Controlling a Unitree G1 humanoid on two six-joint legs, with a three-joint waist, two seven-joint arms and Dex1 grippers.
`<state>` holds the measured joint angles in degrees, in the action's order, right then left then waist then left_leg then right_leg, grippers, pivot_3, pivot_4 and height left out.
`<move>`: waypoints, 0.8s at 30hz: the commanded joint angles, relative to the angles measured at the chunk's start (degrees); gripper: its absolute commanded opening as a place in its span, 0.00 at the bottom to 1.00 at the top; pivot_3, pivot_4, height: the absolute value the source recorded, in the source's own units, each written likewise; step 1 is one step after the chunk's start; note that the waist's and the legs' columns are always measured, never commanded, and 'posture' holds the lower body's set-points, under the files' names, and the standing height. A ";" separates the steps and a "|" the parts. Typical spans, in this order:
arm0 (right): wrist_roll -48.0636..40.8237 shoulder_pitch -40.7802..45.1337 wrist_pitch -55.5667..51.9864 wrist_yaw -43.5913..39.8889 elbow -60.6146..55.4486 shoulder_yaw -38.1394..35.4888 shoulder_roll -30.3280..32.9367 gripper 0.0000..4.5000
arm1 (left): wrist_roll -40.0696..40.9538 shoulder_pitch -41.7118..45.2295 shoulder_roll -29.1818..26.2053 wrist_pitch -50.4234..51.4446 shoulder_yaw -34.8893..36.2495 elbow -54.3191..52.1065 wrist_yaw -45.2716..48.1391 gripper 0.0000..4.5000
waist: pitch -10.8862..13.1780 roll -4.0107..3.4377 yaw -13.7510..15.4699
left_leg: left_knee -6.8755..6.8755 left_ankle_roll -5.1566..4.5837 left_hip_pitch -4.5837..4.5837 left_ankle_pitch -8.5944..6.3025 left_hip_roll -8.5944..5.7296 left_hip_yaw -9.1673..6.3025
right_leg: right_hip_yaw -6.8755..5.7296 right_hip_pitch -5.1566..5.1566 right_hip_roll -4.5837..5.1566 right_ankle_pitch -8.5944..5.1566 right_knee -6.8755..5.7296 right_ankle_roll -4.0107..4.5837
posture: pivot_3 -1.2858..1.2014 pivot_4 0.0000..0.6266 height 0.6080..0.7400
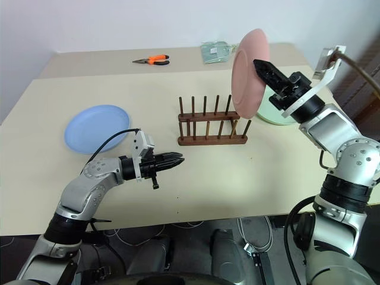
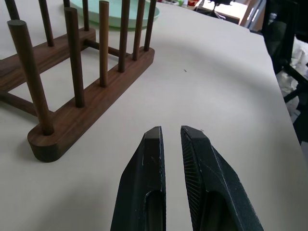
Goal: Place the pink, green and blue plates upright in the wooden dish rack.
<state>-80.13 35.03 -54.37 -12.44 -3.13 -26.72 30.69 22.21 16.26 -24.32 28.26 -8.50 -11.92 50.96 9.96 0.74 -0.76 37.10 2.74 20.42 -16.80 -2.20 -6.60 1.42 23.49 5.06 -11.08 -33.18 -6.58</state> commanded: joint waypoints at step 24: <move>40.11 -6.96 23.15 -19.47 10.34 5.33 21.55 0.99 | -0.52 0.15 -1.39 -1.01 -1.20 -1.40 -1.05 0.13 | 0.03 -0.04 -0.07 | -0.01 -0.01 -0.03 -0.01 0.00 0.06 | 0.01 -0.02 0.00 -0.05 0.07 -0.05 | 0.52 0.24 1.00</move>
<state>-46.91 29.11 -35.10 -28.90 5.77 -24.82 50.54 21.76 16.21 -25.46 28.18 -10.01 -12.08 49.76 9.99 0.70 -0.83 37.09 2.73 20.39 -16.81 -2.20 -6.53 1.42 23.46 5.05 -11.15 -33.11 -6.65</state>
